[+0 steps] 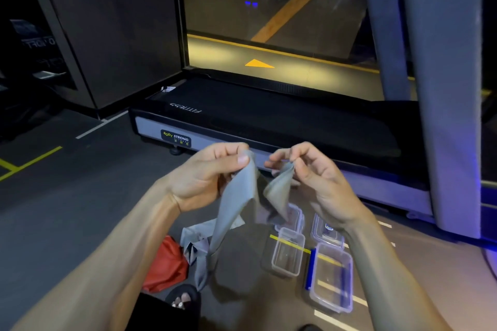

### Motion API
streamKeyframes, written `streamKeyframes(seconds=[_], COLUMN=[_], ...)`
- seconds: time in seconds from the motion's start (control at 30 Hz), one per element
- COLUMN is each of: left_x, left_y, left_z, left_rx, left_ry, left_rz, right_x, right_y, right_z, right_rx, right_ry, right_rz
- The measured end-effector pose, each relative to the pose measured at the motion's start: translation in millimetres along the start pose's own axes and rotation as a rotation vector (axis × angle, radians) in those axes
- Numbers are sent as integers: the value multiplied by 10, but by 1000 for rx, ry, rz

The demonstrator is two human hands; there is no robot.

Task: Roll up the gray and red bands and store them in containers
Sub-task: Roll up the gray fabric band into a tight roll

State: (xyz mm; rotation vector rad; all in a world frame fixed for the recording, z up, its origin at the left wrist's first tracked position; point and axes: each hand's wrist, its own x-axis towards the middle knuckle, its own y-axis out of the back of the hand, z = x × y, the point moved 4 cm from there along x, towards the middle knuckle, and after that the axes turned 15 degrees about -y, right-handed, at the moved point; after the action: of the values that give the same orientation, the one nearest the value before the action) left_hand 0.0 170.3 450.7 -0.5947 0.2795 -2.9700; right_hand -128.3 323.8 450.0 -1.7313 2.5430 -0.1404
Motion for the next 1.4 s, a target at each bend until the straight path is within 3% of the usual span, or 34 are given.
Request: streamKeyframes(seconds=[0.13, 0.3, 0.47, 0.63, 0.7, 0.8, 0.97, 1.03, 1.07, 1.13, 1.2, 1.3, 1.33, 1.4], left_x=[14, -12, -20, 2, -18, -43, -55, -2, 19, 8, 6, -19, 3, 38], left_y=[5, 79, 69, 42, 54, 77, 124, 139, 177, 245, 197, 154, 144, 162], left_z=[-65, -74, -89, -89, -124, -210, -265, -113, 19, 241, 214, -28, 7, 184], left_rx=[135, 231, 323, 429, 442, 462, 604, 604, 552, 253, 146, 661, 710, 516], left_ry=[27, 46, 44, 51, 52, 119, 123, -6, -119, -268, -166, 38, 7, -142], left_rz=[17, -15, -121, -146, -153, -216, -229, -122, 11, 214, 156, -118, -105, 61], right_x=[32, 98, 148, 109, 104, 73, 52, 70, 73, 74, 81, 93, 80, 47], right_y=[-160, -290, -315, -243, -217, -105, 75, 146, 183, 244, 237, 213, 238, 280], right_z=[-61, -54, 50, 25, -25, -204, -307, -257, -233, -180, -135, -115, -131, -179], right_rx=[87, -26, -337, -429, -302, 85, 664, 711, 704, 672, 665, 686, 687, 693], right_ry=[32, 57, 42, 11, 16, 79, 120, 105, 94, 76, 67, 64, 63, 95], right_rz=[-84, -35, 5, 6, 10, 33, -171, -138, -73, 64, 95, 70, 101, 144])
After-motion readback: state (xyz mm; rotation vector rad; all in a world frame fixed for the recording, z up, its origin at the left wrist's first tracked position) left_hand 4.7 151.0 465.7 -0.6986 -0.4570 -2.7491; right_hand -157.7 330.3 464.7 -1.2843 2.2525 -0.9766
